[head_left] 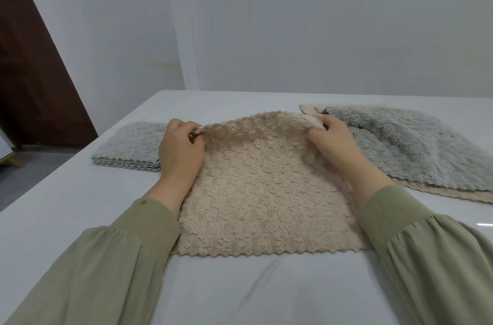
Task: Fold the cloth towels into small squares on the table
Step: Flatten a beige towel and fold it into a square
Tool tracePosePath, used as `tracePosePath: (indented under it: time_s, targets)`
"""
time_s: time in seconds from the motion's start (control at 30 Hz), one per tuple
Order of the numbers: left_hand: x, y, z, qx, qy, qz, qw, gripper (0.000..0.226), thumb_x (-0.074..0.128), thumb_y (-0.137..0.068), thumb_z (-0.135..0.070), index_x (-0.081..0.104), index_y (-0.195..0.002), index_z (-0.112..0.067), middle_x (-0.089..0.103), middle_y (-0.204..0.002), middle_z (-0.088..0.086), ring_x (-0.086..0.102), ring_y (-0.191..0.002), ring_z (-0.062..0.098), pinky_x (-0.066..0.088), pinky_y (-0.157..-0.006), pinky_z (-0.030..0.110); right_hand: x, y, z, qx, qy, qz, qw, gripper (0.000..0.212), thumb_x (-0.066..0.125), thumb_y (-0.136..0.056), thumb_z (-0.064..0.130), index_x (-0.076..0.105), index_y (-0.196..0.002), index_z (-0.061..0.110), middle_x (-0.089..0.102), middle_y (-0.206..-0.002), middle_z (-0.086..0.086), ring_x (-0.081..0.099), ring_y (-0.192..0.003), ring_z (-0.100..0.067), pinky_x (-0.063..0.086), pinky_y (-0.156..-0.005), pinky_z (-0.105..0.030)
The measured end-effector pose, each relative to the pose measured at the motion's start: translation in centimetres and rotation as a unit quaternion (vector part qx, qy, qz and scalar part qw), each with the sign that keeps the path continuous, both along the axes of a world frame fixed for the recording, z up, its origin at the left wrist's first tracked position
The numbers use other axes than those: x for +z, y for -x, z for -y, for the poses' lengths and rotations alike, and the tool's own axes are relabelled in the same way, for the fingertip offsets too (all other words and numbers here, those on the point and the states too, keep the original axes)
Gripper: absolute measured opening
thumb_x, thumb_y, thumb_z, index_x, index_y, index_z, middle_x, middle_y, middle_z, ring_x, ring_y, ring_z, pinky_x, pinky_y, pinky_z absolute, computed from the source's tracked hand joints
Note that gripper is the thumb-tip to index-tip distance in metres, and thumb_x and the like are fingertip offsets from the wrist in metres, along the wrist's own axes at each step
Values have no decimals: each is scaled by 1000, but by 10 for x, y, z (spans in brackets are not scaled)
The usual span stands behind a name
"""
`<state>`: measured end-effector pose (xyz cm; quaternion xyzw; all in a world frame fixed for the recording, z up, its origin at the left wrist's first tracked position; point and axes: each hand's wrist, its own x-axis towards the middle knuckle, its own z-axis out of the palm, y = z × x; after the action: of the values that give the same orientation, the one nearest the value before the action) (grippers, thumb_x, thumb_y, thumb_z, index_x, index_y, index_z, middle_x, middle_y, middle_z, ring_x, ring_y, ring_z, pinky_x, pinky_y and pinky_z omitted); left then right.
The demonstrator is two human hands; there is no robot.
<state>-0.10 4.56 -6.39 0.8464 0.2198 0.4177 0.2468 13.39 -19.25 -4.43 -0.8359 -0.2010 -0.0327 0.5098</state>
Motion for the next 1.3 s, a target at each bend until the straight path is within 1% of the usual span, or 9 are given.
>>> tracePosePath:
  time_s: [0.23,0.4,0.47,0.57,0.67,0.8,1.0,1.17,1.3]
  targets:
    - [3,4,4,2,57,11,998,17,55,-89,-15,68,-78,-17,55,-60,-9,51,-61,13,30,-52,17,7,-8,14,-124,113,106,980,19,52,-74,0,51,-59,11,47,-56,-5,45,-59,-24,29,-50,-27]
    - [2,3,7,-105,221,30,969,22,49,-92,-6,69,-88,-15,65,-54,1,65,-51,17,48,-45,23,18,-12,22,-79,71,-16,994,24,59,-87,10,65,-65,0,37,-46,-5,32,-36,-15,28,-41,-20]
    - [2,1,5,-119,263,47,956,23,50,-92,-3,70,-95,-12,71,-69,-2,69,-61,14,55,-55,28,22,-10,23,-52,-27,-125,990,19,57,-92,11,67,-92,-5,48,-49,-8,41,-31,-12,37,-36,-19]
    - [2,-1,3,-151,335,78,927,25,49,-93,-6,68,-104,-17,71,-103,6,70,-86,13,57,-76,30,21,-5,18,-2,-131,-233,964,14,48,-96,6,61,-99,6,67,-67,-11,65,-47,-15,56,-49,-25]
    - [6,2,9,-181,310,102,928,31,49,-92,-14,62,-118,-24,63,-122,5,58,-114,15,45,-100,31,22,-4,8,-13,-213,-137,967,24,44,-91,-1,66,-89,9,63,-74,-5,63,-63,-15,53,-68,-30]
    - [7,4,11,-181,277,57,942,28,49,-94,-18,61,-119,-26,62,-122,1,53,-120,15,38,-108,35,13,0,-4,-43,-237,-89,966,20,47,-90,11,66,-82,14,59,-80,-1,54,-79,-20,46,-74,-36]
    - [9,12,16,-125,306,72,941,18,55,-91,-16,70,-100,-20,67,-101,-9,62,-84,-4,49,-86,25,-13,9,1,-88,-110,6,990,17,51,-87,6,67,-93,9,57,-64,3,40,-49,-10,34,-46,-20]
    - [9,27,22,-111,422,112,893,19,58,-89,-4,70,-82,-17,68,-95,6,70,-73,25,55,-62,25,-14,21,15,-148,-111,43,982,13,55,-90,18,67,-94,14,65,-84,-5,55,-66,-16,49,-63,-30]
    - [12,46,27,-78,398,32,914,23,51,-89,1,69,-88,-13,66,-78,7,64,-55,15,51,-49,23,-10,36,31,-167,-117,74,976,8,56,-91,22,63,-89,18,64,-84,-5,59,-79,-21,48,-72,-33]
